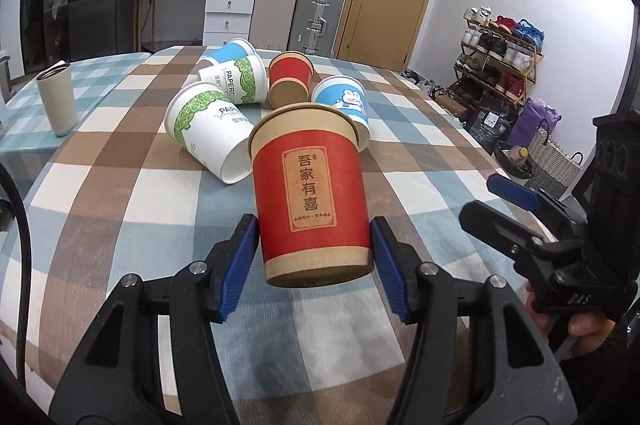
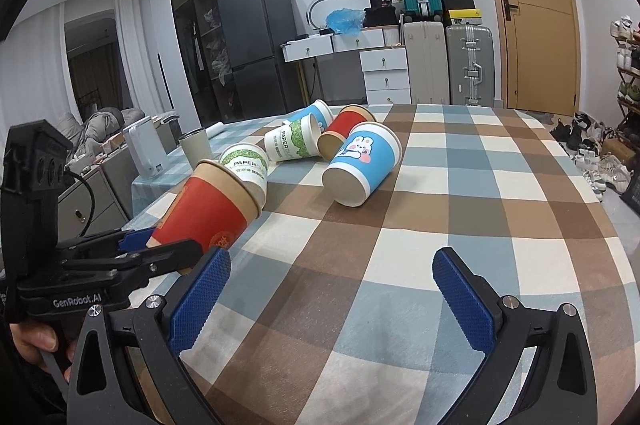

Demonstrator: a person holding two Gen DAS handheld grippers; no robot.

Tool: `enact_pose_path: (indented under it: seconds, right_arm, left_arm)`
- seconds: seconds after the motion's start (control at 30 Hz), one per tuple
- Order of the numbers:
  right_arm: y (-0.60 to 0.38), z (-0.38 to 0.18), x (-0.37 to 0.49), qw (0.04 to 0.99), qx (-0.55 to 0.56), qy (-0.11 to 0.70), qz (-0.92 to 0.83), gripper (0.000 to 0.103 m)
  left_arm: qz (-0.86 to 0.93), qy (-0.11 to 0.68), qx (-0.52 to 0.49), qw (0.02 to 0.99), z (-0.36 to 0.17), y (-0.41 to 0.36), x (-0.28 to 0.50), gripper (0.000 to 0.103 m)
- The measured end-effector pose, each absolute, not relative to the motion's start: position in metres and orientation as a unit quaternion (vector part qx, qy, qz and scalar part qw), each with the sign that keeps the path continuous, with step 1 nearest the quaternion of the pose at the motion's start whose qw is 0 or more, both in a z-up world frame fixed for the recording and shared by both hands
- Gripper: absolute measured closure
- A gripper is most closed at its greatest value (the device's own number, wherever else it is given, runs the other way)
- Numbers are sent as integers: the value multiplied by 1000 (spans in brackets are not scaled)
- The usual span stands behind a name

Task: Flip cup upright
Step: 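Lift the red cup with the left gripper toward the right gripper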

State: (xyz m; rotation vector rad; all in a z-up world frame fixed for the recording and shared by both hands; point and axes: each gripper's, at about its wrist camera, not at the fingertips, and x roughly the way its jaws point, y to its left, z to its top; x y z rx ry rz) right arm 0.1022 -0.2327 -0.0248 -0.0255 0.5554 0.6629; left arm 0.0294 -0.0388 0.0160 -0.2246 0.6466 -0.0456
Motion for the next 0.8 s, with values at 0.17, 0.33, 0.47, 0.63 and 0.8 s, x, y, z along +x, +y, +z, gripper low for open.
enact_pose_path:
  seconds: [0.17, 0.33, 0.47, 0.63, 0.8]
  right_arm:
    - [-230, -26, 98, 905, -15, 271, 327, 0]
    - [-229, -28, 100, 905, -16, 276, 324, 0]
    - [-230, -29, 100, 904, -15, 277, 324, 0]
    - [-231, -29, 100, 904, -15, 279, 324, 0]
    - [-231, -29, 100, 904, -15, 279, 323, 0]
  left_arm:
    - [-25, 323, -119, 938, 9, -44, 15, 48]
    - [-30, 330, -123, 935, 1, -53, 10, 48]
    - [-33, 332, -120, 935, -2, -63, 6, 48]
    - [-37, 338, -118, 933, -8, -71, 6, 48]
    - [-39, 339, -116, 933, -11, -76, 6, 48]
